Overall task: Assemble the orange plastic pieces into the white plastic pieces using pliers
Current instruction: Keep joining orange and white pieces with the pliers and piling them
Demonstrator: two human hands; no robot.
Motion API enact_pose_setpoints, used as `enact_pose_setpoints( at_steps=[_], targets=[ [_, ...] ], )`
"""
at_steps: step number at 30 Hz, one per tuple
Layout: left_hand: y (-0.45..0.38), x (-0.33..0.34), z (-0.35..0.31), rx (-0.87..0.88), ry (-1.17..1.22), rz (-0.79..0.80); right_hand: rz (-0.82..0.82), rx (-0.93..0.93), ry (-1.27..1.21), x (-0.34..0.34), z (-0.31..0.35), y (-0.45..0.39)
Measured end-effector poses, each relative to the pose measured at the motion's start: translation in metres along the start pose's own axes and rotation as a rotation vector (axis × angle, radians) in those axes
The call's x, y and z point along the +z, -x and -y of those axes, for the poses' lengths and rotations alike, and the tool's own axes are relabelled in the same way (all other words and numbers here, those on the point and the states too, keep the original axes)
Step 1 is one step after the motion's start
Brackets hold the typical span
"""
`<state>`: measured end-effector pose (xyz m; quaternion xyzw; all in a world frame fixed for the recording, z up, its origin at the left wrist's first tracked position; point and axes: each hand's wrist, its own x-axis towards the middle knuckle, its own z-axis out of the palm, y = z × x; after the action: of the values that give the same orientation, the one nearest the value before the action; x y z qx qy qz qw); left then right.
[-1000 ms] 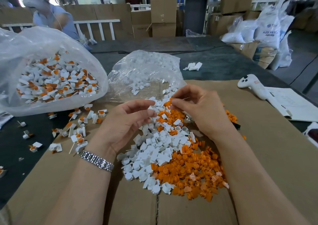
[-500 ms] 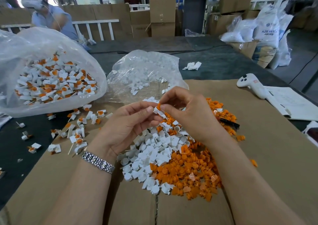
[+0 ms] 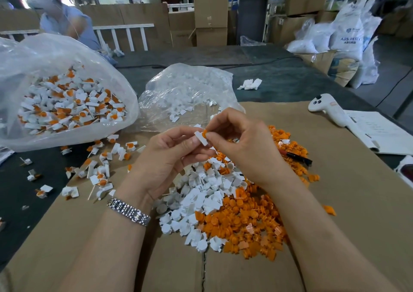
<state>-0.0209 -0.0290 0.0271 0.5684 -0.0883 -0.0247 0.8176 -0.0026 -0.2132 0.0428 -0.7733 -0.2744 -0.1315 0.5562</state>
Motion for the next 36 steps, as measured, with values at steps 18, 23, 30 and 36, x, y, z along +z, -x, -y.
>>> enact_pose_setpoints(
  at_steps=[18,23,30,36],
  targets=[
    [-0.002,-0.003,0.000,0.021,0.019,-0.051,0.051,-0.014,0.111,-0.008,0.003,0.001],
    [-0.001,0.000,-0.001,0.015,0.002,-0.071,-0.001,-0.039,0.179,-0.006,0.002,0.000],
    [-0.002,0.002,0.002,0.027,-0.029,-0.138,-0.014,-0.061,0.201,-0.002,0.002,0.001],
    [-0.003,0.003,0.002,0.036,-0.024,-0.156,-0.025,-0.053,0.197,-0.001,0.001,0.000]
  ],
)
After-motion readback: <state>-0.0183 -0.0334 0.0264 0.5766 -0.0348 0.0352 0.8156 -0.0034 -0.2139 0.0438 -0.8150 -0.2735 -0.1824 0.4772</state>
